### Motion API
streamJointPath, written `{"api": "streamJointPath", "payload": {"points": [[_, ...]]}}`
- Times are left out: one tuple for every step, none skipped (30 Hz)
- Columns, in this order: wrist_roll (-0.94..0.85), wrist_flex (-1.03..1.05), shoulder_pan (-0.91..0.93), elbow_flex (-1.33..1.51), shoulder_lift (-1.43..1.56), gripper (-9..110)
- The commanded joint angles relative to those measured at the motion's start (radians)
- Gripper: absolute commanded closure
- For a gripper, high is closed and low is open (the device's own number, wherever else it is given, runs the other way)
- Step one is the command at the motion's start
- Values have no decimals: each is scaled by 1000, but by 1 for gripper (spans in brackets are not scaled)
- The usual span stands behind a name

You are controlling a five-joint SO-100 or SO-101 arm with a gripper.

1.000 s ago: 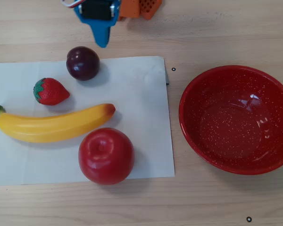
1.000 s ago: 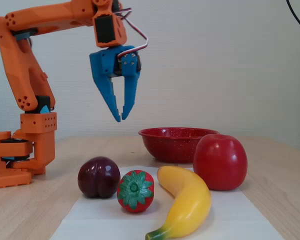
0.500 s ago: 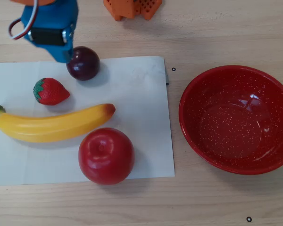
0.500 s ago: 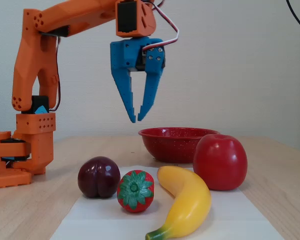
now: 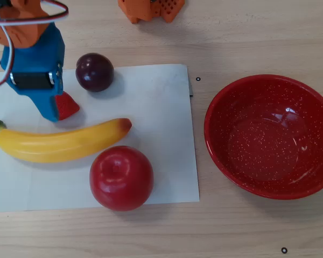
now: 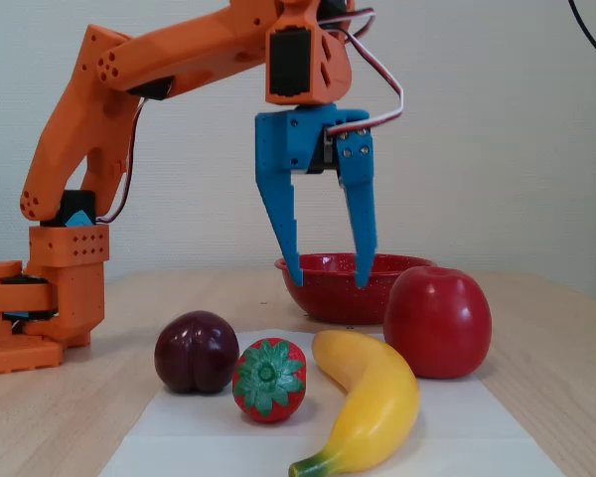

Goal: Grasp the banana and put it in the red bowl

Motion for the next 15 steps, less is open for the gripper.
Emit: {"api": "streamJointPath", "payload": {"points": [[51, 67, -43, -89, 48, 72], [58, 67, -46, -92, 35, 67], [60, 66, -51, -94, 23, 59], [63, 61, -54, -97, 11, 52], [75, 60, -57, -97, 0, 48], [89, 55, -60, -97, -11, 44], [98, 51, -61, -97, -21, 42], [104, 44, -63, -97, -31, 39], [112, 37, -64, -98, -40, 36], [118, 26, -66, -98, -49, 36], [120, 15, -67, -98, -58, 35], [127, 8, -69, -98, -66, 32], [130, -5, -69, -98, -74, 31], [132, -15, -69, -98, -81, 30], [137, -21, -71, -98, -87, 28]]}}
